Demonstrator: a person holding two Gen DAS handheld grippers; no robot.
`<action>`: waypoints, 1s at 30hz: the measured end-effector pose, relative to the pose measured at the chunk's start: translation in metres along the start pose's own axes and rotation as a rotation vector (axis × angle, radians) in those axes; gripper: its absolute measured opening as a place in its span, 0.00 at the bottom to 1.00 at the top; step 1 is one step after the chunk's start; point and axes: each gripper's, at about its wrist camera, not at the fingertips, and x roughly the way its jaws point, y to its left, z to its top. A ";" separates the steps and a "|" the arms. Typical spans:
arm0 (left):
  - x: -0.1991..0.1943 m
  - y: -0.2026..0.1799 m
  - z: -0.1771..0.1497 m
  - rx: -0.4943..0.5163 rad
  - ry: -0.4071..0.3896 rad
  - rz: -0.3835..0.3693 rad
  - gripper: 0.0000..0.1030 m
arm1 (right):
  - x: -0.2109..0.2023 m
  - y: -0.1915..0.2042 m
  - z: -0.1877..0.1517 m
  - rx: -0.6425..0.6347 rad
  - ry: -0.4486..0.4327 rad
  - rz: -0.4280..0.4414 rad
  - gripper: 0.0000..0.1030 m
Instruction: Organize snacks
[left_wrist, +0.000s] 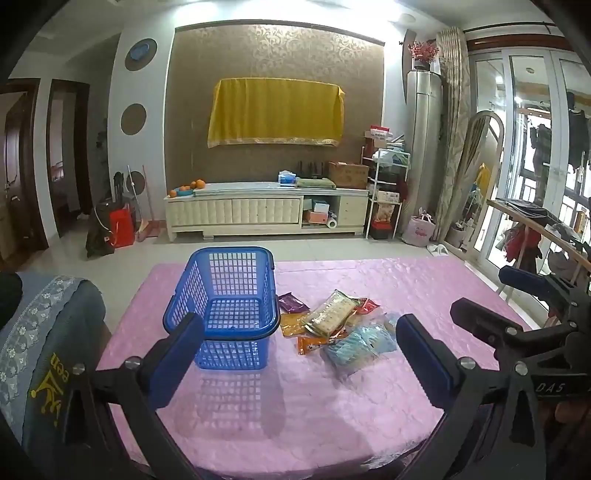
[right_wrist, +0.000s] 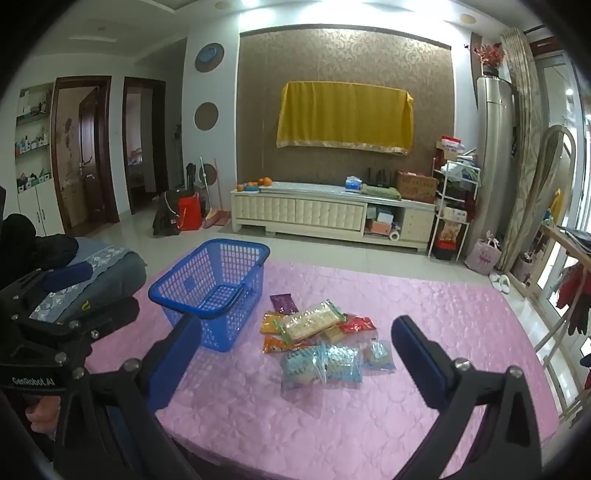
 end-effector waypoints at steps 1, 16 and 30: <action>0.000 0.001 0.000 -0.002 0.001 -0.003 1.00 | 0.000 -0.001 -0.001 0.002 0.000 0.003 1.00; 0.001 0.000 0.000 -0.006 0.009 -0.012 1.00 | -0.002 -0.003 -0.004 0.011 0.016 -0.002 1.00; 0.000 0.000 -0.003 -0.013 0.010 -0.020 1.00 | -0.006 -0.004 -0.005 0.020 0.022 0.002 1.00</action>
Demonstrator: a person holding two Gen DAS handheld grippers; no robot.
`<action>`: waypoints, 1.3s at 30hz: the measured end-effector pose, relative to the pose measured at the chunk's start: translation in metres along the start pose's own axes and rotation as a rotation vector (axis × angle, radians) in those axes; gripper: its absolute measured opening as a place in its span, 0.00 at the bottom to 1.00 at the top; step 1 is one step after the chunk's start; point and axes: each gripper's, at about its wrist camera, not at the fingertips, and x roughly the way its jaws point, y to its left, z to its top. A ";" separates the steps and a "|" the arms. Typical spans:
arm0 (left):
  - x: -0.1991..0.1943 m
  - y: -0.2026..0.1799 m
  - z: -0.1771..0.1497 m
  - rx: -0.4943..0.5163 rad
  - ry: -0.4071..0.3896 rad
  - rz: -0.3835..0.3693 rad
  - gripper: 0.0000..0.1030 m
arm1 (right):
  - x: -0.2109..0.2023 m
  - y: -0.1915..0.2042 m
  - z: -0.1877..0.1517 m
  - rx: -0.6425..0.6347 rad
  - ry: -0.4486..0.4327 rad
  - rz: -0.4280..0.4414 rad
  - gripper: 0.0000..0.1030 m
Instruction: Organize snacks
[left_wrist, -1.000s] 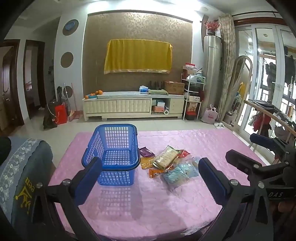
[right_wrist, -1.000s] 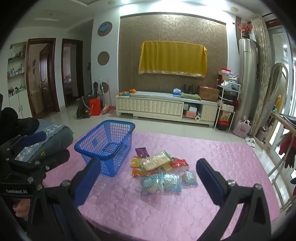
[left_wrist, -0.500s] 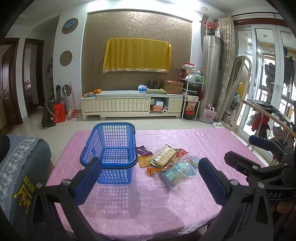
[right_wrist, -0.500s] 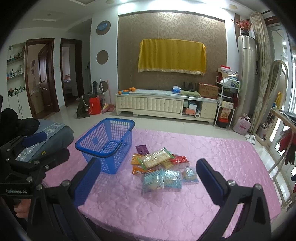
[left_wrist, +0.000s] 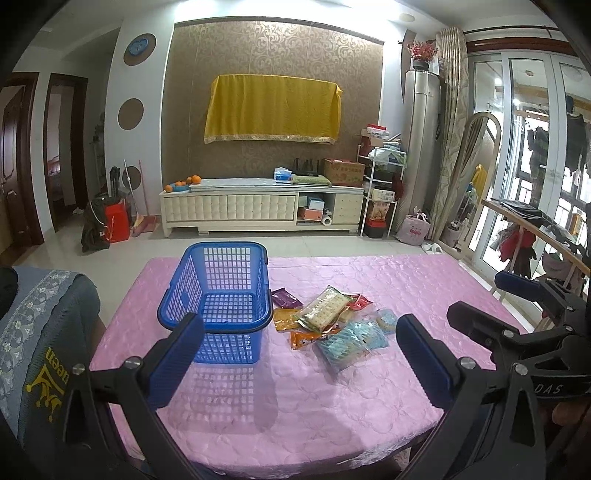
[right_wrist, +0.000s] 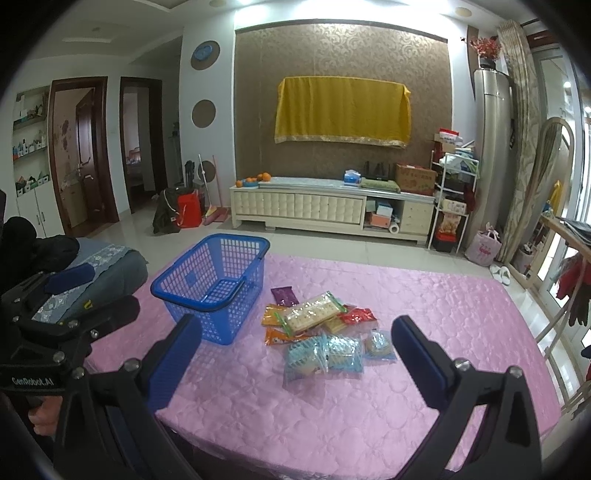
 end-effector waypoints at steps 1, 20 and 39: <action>0.000 0.000 0.000 0.000 0.000 0.000 1.00 | 0.000 0.000 0.000 -0.001 -0.001 -0.002 1.00; -0.002 0.004 -0.002 -0.006 -0.001 -0.003 1.00 | -0.004 0.003 -0.002 -0.002 0.004 0.000 1.00; -0.002 0.002 0.004 -0.001 0.005 -0.041 1.00 | -0.001 -0.003 0.002 0.009 0.020 0.018 1.00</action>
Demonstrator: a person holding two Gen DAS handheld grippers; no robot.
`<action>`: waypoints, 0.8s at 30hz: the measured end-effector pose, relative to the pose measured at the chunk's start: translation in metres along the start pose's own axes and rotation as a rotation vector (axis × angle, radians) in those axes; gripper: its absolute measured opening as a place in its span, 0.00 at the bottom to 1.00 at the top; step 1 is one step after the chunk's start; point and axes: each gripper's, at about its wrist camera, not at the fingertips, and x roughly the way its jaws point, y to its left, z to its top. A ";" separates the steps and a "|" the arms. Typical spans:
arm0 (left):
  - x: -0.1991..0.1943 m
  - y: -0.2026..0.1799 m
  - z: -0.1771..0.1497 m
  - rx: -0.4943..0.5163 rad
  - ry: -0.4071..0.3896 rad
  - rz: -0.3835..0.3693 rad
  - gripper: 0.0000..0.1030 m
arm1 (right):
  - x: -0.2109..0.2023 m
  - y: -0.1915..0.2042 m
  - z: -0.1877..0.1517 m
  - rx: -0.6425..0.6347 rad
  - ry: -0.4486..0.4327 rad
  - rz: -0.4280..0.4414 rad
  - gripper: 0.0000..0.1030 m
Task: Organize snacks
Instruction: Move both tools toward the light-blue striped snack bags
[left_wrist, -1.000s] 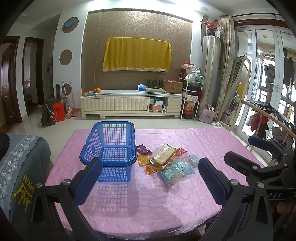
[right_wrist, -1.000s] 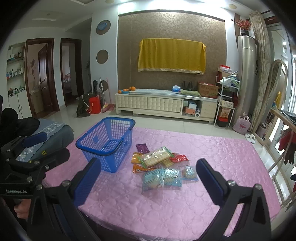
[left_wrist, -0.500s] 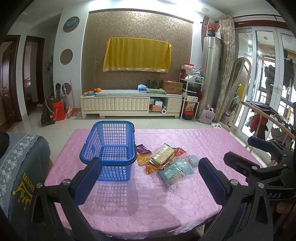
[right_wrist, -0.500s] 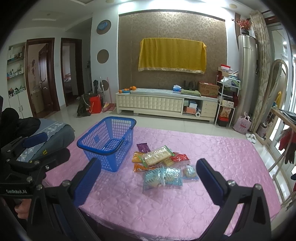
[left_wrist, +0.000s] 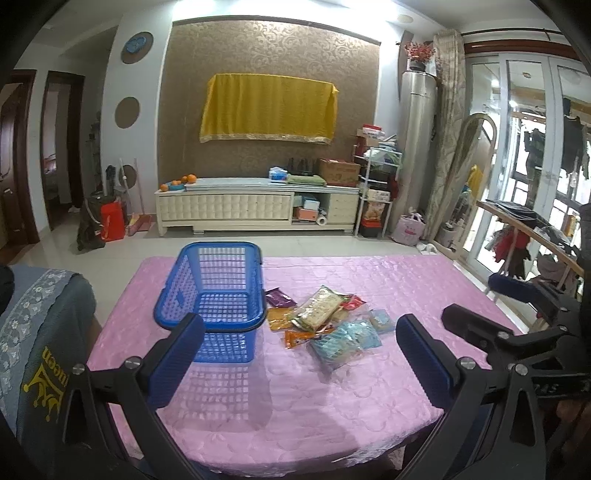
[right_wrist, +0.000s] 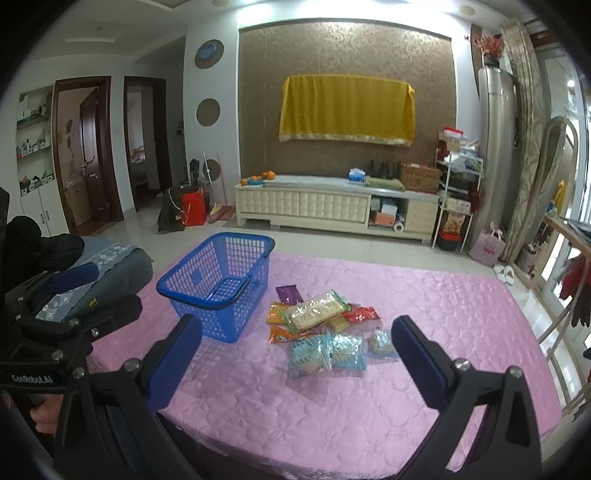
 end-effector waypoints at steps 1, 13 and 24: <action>0.001 -0.001 0.001 0.001 0.001 -0.009 1.00 | 0.001 -0.003 0.000 0.009 0.003 0.005 1.00; 0.060 -0.021 0.009 -0.011 0.133 -0.104 1.00 | 0.029 -0.057 -0.002 0.113 0.050 -0.015 1.00; 0.148 -0.037 -0.003 -0.015 0.314 -0.125 1.00 | 0.089 -0.101 -0.019 0.118 0.171 -0.045 1.00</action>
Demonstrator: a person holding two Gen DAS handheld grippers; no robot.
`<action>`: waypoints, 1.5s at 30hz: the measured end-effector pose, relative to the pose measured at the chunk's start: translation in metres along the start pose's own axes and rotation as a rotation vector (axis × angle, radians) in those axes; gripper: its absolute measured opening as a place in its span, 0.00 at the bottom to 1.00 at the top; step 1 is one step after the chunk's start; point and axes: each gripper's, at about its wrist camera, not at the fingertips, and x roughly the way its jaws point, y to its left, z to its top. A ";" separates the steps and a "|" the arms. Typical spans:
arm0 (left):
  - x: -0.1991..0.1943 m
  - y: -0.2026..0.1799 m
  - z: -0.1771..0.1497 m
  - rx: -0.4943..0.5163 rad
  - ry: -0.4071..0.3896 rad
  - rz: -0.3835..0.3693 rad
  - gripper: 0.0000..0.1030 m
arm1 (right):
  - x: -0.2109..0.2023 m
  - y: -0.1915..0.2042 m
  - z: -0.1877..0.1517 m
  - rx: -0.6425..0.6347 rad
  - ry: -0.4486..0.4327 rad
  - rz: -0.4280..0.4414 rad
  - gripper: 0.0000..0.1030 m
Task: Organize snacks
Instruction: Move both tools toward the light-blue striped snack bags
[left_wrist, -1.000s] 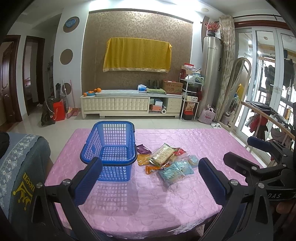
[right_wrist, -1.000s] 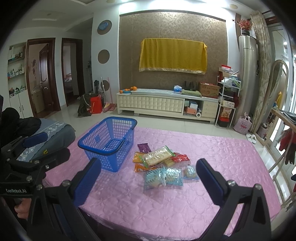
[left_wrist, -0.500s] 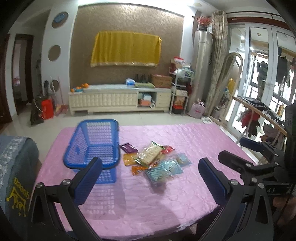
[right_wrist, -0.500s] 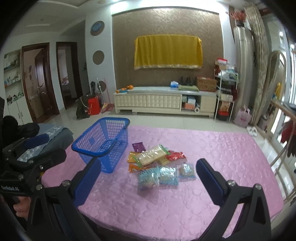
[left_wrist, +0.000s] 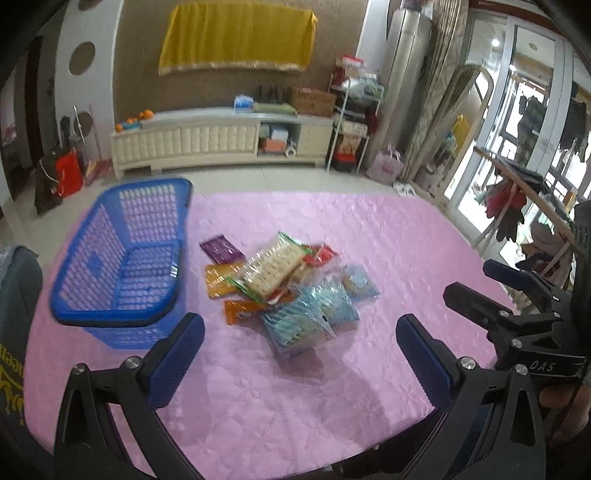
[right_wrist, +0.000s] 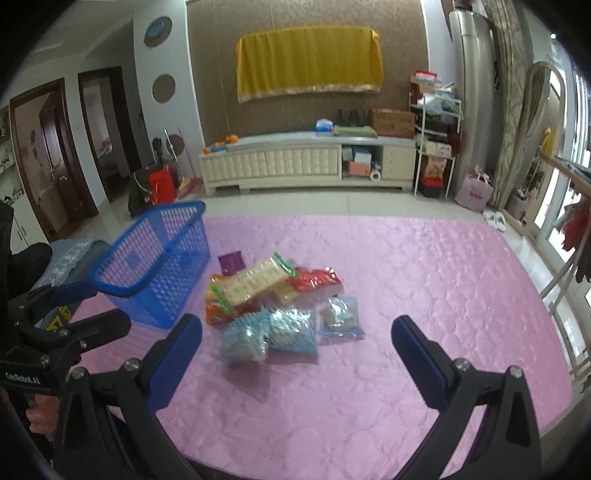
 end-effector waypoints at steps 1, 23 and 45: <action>0.007 0.001 0.001 -0.008 0.020 -0.008 1.00 | 0.008 -0.004 -0.001 0.003 0.016 0.003 1.00; 0.170 0.041 -0.014 -0.228 0.392 -0.076 1.00 | 0.120 -0.042 -0.028 0.016 0.217 -0.023 1.00; 0.149 0.019 -0.019 -0.021 0.286 0.030 0.62 | 0.143 -0.037 -0.033 0.076 0.296 0.082 0.96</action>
